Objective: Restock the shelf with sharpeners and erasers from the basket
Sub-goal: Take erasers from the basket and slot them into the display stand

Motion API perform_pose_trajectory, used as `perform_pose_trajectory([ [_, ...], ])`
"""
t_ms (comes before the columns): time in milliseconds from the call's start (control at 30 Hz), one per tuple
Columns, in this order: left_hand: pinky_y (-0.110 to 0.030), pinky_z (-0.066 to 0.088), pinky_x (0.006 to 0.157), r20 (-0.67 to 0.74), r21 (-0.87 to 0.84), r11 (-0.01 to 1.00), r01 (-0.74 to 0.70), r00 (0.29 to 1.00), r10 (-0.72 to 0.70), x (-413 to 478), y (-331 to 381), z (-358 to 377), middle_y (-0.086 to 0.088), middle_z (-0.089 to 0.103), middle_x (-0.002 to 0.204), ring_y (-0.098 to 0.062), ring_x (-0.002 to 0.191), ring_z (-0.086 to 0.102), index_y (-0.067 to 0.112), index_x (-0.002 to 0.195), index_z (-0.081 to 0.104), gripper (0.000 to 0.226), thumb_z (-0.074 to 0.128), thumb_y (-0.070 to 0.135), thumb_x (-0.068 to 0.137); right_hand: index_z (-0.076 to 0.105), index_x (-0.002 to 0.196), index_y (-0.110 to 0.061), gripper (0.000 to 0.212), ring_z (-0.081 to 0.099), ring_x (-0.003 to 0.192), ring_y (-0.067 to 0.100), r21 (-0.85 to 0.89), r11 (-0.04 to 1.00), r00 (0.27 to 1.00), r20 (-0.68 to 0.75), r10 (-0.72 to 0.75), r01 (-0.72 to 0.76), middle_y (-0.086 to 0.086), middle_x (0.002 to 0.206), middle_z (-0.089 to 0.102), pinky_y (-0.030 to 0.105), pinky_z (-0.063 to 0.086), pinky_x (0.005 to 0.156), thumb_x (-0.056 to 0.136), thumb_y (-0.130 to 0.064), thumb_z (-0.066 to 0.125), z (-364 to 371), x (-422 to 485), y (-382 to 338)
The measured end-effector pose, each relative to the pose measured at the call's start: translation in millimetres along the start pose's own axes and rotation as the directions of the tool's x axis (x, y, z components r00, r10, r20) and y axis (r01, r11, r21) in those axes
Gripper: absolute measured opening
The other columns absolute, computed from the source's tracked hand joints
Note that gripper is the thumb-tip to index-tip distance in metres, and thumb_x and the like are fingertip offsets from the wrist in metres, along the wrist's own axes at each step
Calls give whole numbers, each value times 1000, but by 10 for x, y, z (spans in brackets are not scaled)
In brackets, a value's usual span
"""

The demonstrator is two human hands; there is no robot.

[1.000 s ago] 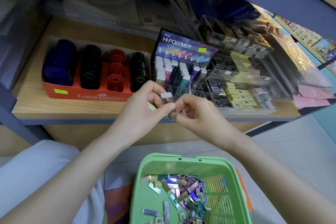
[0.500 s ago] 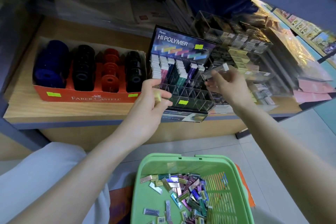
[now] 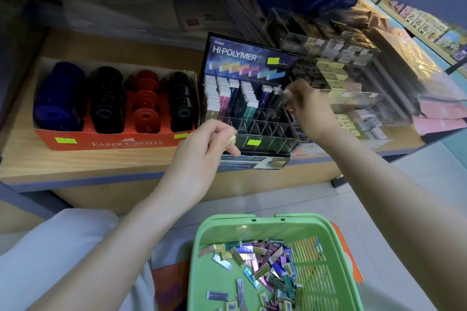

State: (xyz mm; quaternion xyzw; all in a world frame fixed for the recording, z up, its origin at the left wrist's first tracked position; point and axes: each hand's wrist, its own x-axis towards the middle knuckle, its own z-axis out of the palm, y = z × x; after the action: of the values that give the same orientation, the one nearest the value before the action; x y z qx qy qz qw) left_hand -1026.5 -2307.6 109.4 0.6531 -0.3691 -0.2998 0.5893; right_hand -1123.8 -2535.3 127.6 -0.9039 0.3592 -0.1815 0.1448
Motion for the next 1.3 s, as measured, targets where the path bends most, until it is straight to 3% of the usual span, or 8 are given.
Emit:
perform_pose_trajectory([
  [133, -26, 37, 66, 2, -46, 998, 38, 999, -38, 19, -13, 14, 7, 66, 87, 3, 55, 47, 30, 90, 51, 3, 51, 30, 93, 64, 102, -7, 16, 60, 83, 30, -84, 989, 992, -19, -121, 119, 12, 93, 65, 32, 44, 69, 95, -18, 55, -29, 19, -22],
  [300, -32, 49, 84, 93, -16, 999, 36, 995, -35, 5, -18, 23, 13, 58, 95, -8, 82, 57, 33, 103, 59, 22, 55, 14, 93, 64, 103, -16, 13, 64, 87, 24, -224, 969, 990, -68, -123, 105, 4, 101, 68, 31, 46, 65, 93, -24, 59, -27, 30, -64],
  [433, -20, 48, 83, 66, -59, 998, 37, 997, -33, 18, 5, 20, 11, 65, 94, -4, 85, 61, 32, 97, 61, 27, 63, 8, 87, 63, 107, -15, 17, 61, 84, 32, -346, 931, 982, -99, -162, 119, 8, 108, 59, 33, 45, 59, 93, -22, 58, -18, -38, -122],
  [567, -14, 50, 78, -9, -74, 996, 46, 999, -47, 29, 31, 38, 6, 68, 95, -4, 83, 65, 26, 91, 63, 23, 71, 8, 81, 61, 101, -17, 10, 54, 64, 9, 115, 992, 999, -26, -44, 47, -3, 85, 58, 29, 46, 61, 95, -19, 53, -76, -298, -303],
  [700, -9, 48, 76, -37, -10, 1000, -12, 999, 11, 20, 53, 69, 3, 62, 101, -4, 83, 63, 33, 87, 66, 25, 72, 9, 81, 61, 96, -16, 10, 59, 61, 6, 580, 796, 954, 299, -11, -173, 2, 82, 65, 20, 52, 58, 96, -13, 51, -149, -760, -543],
  [967, -14, 44, 64, 28, 147, 966, -214, 977, 212, -122, 152, 293, 8, 64, 71, -7, 71, 58, 16, 79, 59, 18, 76, 22, 76, 66, 92, -11, 17, 65, 74, 6, 746, 587, 921, 389, 0, -315, -4, 77, 68, 22, 56, 72, 91, -21, 52, -301, -1183, -515],
  [1167, -21, 40, 73, 274, 298, 855, -425, 896, 350, -126, 103, 597, 14, 51, 82, -6, 82, 50, 21, 81, 58, 32, 64, 52, 75, 68, 97, -9, 25, 67, 82, 13, 705, 527, 826, 563, -10, -474, 4, 87, 72, 23, 56, 80, 75, -19, 63, -527, -1393, -151],
  [1300, -25, 35, 93, 406, 426, 724, -543, 830, 383, 16, 156, 960, 19, 46, 105, -1, 104, 43, 28, 110, 56, 29, 53, 44, 86, 70, 96, -13, 24, 69, 82, 13, 676, 566, 866, 476, 152, -471, 7, 92, 74, 19, 55, 75, 72, -17, 68, -768, -1415, 246],
])
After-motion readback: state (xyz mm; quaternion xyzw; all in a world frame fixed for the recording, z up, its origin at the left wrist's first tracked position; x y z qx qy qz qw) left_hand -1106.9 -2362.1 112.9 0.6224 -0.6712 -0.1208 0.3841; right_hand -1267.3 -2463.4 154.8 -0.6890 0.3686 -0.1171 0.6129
